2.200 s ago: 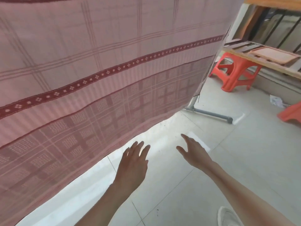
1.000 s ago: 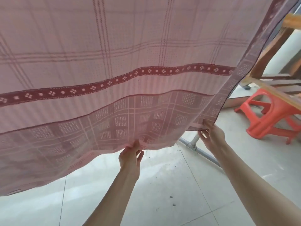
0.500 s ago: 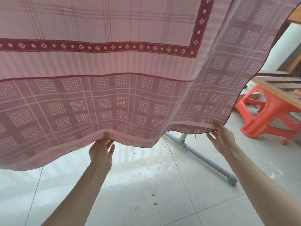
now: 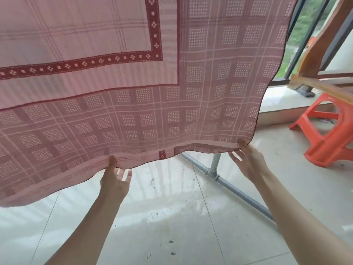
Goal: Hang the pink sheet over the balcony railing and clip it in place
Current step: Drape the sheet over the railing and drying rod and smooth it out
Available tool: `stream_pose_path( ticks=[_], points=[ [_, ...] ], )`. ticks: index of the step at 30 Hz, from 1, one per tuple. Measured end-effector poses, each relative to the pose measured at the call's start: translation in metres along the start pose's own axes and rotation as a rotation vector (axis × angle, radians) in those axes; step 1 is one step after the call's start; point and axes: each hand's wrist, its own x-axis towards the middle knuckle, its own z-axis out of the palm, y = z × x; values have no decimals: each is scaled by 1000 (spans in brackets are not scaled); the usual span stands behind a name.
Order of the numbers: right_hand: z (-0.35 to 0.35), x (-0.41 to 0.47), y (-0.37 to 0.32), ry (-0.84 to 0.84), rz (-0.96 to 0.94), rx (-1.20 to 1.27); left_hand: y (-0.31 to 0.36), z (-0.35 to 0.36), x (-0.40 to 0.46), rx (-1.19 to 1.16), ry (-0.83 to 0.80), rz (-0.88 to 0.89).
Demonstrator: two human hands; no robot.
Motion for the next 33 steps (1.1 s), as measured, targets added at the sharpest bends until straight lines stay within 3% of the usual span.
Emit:
stream_pose_path(
  ticks=[6, 17, 25, 33],
  points=[
    [25, 12, 23, -88, 134, 112, -34, 21, -11, -4, -190, -56],
    [67, 21, 39, -72, 262, 282, -25, 14, 3, -11, -37, 47],
    [85, 23, 43, -167, 347, 424, -27, 9, 4, 2, -54, 46],
    [81, 30, 47, -166, 314, 275, -26, 8, 10, -104, -107, -10]
  ],
)
